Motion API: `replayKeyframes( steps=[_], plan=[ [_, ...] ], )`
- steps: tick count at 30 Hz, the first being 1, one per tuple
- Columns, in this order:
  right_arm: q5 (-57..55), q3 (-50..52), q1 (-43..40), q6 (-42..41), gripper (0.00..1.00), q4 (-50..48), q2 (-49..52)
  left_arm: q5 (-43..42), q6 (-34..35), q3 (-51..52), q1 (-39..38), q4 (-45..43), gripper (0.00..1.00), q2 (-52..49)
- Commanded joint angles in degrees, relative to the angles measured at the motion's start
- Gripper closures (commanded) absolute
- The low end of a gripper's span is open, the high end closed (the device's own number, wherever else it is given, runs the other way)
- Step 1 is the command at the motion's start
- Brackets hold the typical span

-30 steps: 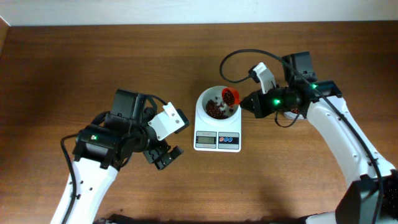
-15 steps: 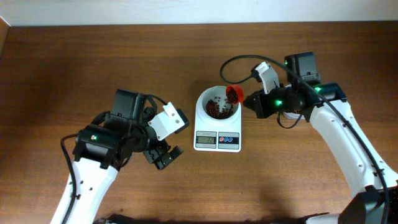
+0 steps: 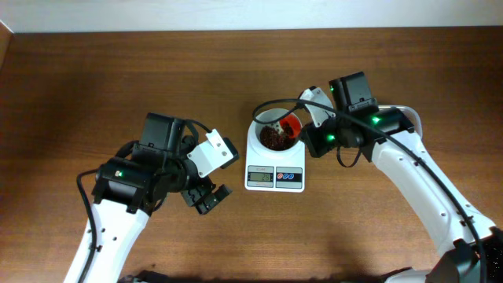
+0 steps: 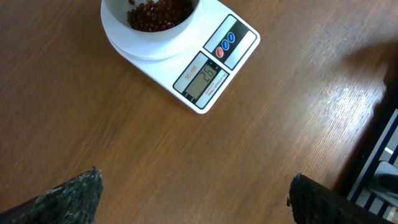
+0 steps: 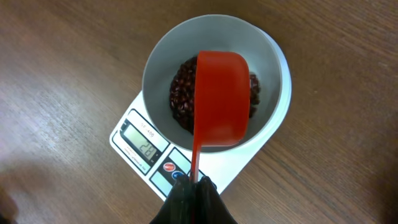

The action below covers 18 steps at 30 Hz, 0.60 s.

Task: Scoop and weigh 50g on scale
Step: 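Hold the scoop tilted over the bowl and shake out remaining beans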

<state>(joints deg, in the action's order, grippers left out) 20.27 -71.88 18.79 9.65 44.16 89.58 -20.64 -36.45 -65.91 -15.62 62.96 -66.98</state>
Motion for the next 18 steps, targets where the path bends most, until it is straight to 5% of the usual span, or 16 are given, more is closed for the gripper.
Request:
replayKeyframes(
  steps=[1, 18],
  plan=[
    [-1.49, -0.46, 0.39, 0.42, 0.96, -0.04, -1.27, -1.01, -0.9, -0.94, 0.28, -0.07, 0.01, 0.24],
    [-1.51, -0.46, 0.39, 0.48, 0.96, -1.57, -1.27, -1.01, -0.9, -0.94, 0.28, -0.07, 0.01, 0.24]
  ],
)
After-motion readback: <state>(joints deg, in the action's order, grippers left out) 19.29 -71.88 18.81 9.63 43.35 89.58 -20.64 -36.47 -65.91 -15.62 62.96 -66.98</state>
